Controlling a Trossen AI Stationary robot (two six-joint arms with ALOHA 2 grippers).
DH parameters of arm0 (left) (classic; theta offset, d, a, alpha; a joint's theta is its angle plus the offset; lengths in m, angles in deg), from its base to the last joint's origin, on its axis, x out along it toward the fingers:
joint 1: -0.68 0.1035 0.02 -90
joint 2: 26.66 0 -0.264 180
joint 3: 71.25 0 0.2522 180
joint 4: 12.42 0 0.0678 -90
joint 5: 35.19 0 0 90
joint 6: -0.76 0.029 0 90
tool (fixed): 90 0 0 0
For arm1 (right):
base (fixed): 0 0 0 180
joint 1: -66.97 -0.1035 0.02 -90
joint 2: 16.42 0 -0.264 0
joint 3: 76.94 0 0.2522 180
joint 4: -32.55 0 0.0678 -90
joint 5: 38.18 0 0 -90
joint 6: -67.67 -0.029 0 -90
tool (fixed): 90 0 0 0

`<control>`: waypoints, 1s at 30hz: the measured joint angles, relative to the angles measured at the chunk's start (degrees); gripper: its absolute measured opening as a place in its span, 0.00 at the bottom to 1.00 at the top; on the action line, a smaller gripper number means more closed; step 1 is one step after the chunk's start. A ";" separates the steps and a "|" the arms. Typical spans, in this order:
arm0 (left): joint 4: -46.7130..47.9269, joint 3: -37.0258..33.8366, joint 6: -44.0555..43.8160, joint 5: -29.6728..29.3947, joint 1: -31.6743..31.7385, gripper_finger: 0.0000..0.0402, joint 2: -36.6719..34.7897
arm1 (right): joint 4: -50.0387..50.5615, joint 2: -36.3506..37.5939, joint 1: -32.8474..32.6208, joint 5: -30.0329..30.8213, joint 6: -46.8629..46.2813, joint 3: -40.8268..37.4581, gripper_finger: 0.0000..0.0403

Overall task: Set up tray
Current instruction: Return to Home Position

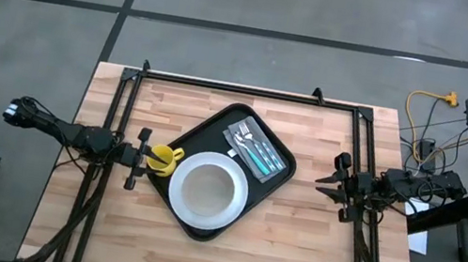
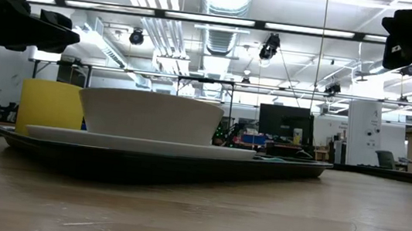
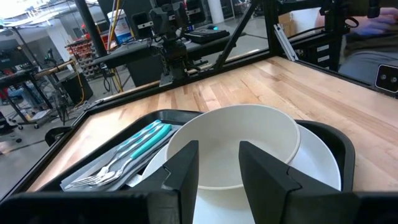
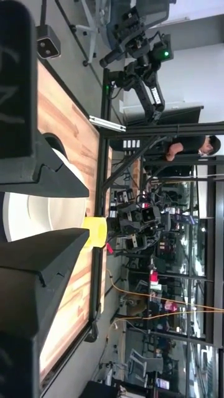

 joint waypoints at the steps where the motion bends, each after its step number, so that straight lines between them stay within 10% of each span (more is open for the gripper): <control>1: 0.01 -0.01 0.02 0.00 0.00 0.25 0.00 | -0.01 0.00 0.00 -0.01 -0.07 0.00 0.21; 30: 0.00 0.00 0.00 0.01 0.00 0.25 0.00 | -0.01 -0.01 0.00 -0.01 -0.04 0.00 0.21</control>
